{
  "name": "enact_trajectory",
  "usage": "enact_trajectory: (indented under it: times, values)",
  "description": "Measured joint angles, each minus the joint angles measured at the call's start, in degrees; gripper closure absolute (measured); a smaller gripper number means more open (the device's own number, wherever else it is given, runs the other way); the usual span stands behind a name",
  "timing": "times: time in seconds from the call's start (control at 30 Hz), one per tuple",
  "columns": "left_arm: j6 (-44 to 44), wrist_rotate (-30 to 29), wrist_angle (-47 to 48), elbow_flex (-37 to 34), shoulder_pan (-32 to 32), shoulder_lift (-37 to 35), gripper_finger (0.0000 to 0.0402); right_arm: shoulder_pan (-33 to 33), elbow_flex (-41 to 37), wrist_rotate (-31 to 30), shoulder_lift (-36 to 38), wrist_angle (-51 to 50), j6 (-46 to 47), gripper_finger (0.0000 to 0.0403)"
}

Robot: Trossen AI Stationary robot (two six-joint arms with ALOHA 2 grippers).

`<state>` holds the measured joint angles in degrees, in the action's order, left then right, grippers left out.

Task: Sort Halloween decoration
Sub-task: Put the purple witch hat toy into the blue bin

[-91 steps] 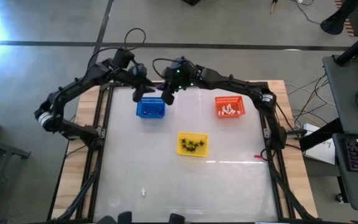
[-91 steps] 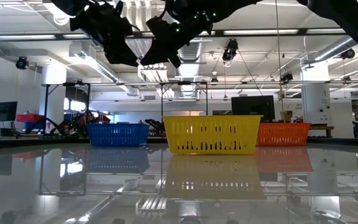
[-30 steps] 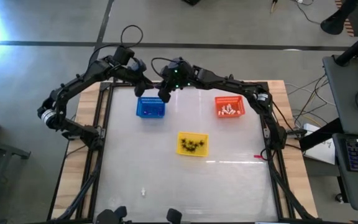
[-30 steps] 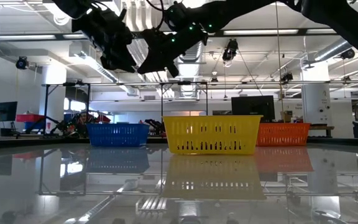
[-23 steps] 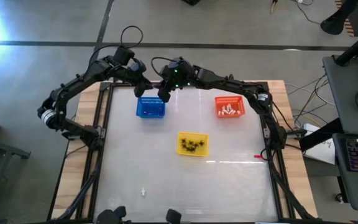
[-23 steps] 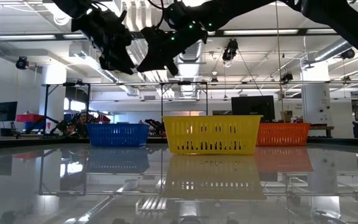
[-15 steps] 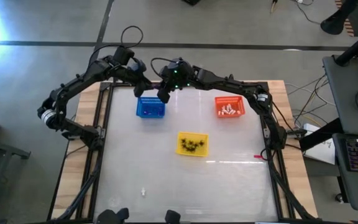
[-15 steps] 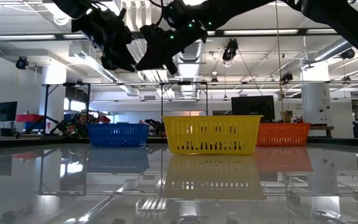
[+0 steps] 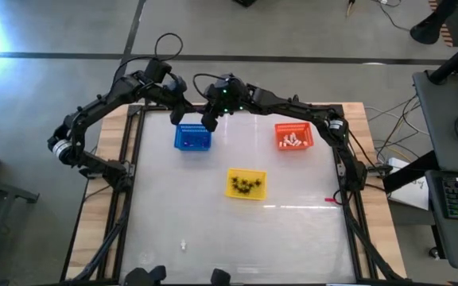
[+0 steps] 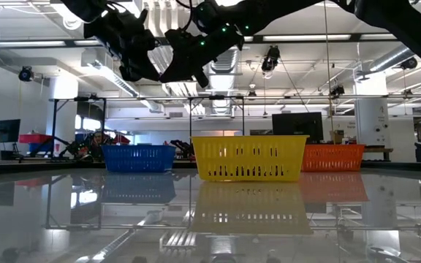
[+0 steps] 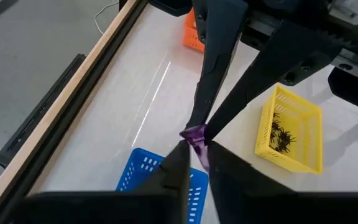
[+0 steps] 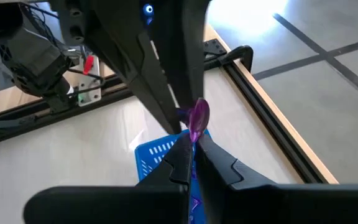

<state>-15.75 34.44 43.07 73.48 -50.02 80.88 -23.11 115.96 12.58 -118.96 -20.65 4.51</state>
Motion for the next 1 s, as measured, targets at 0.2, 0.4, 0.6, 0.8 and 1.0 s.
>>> enact_trajectory:
  times: [0.2,0.4,0.6,0.8,1.0]
  values:
    - [-0.26,-0.04,-0.12,-0.01,0.00,0.00,0.0393,0.00,0.00,0.09,0.00,-0.06,0.00,0.0394]
    - [-0.28,0.15,-0.07,-0.01,0.02,0.00,0.0399,-0.07,0.00,2.09,0.00,-0.09,1.60,0.0394]
    - [-0.27,0.17,0.00,-0.01,0.02,0.00,0.0401,-0.07,0.00,2.29,0.00,-0.15,3.59,0.0393]
    - [-1.34,0.22,1.18,0.00,0.04,0.00,0.0401,-0.04,0.00,2.64,0.00,-0.48,3.65,0.0373]
    - [-1.77,-0.51,1.51,-0.01,0.04,0.00,0.0401,-0.04,0.00,2.68,0.12,-2.05,4.05,0.0337]
